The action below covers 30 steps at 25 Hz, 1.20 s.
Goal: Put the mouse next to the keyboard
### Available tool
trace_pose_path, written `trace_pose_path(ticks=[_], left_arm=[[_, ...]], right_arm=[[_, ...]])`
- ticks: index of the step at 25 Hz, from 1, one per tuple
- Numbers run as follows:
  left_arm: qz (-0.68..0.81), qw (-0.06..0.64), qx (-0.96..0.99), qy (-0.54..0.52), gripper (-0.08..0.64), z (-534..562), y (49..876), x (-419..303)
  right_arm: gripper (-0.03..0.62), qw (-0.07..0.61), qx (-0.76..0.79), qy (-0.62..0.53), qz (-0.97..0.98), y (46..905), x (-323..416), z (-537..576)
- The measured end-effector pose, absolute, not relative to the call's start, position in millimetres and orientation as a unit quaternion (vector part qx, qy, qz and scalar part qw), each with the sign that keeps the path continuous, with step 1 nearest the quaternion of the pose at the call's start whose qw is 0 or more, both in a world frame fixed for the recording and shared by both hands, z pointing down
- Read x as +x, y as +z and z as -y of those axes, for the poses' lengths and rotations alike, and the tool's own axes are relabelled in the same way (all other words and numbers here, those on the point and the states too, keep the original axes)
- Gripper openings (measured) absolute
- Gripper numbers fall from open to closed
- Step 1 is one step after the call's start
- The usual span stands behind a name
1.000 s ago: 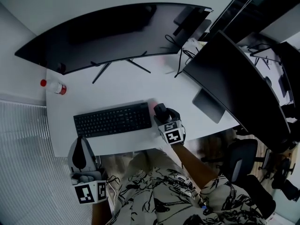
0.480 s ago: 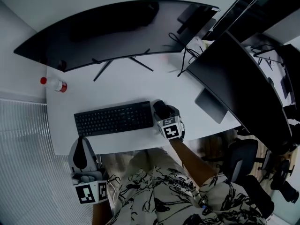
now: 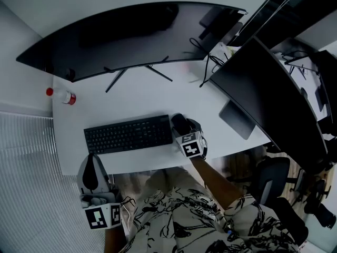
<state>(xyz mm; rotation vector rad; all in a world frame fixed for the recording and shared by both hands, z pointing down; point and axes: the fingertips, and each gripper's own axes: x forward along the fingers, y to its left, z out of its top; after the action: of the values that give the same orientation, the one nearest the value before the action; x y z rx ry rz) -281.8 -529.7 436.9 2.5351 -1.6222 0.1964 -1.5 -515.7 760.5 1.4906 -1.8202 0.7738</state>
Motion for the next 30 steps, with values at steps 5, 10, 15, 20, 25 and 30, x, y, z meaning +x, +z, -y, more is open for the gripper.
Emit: trace_pose_path(ticks=[5, 10, 15, 20, 25, 30], left_arm=[[0.537, 0.056, 0.840, 0.057, 0.002, 529, 430, -282], [0.533, 0.044, 0.844, 0.049, 0.002, 529, 419, -277], [0.528, 0.031, 0.848, 0.032, 0.002, 529, 403, -271], [0.524, 0.016, 0.851, 0.021, 0.002, 531, 390, -269], [0.528, 0.004, 0.849, 0.009, 0.002, 532, 380, -273], [0.529, -0.011, 0.848, 0.002, 0.002, 537, 366, -278]], right_arm=[[0.330, 0.276, 0.577, 0.263, 0.722, 725, 1, 517], [0.257, 0.159, 0.585, 0.165, 0.778, 633, 4, 527], [0.084, 0.091, 0.598, 0.104, 0.790, 546, 13, 520], [0.006, 0.050, 0.612, 0.085, 0.784, 494, 28, 513], [0.006, 0.020, 0.623, 0.067, 0.779, 448, 44, 503], [0.005, 0.006, 0.641, 0.024, 0.767, 395, 61, 492]])
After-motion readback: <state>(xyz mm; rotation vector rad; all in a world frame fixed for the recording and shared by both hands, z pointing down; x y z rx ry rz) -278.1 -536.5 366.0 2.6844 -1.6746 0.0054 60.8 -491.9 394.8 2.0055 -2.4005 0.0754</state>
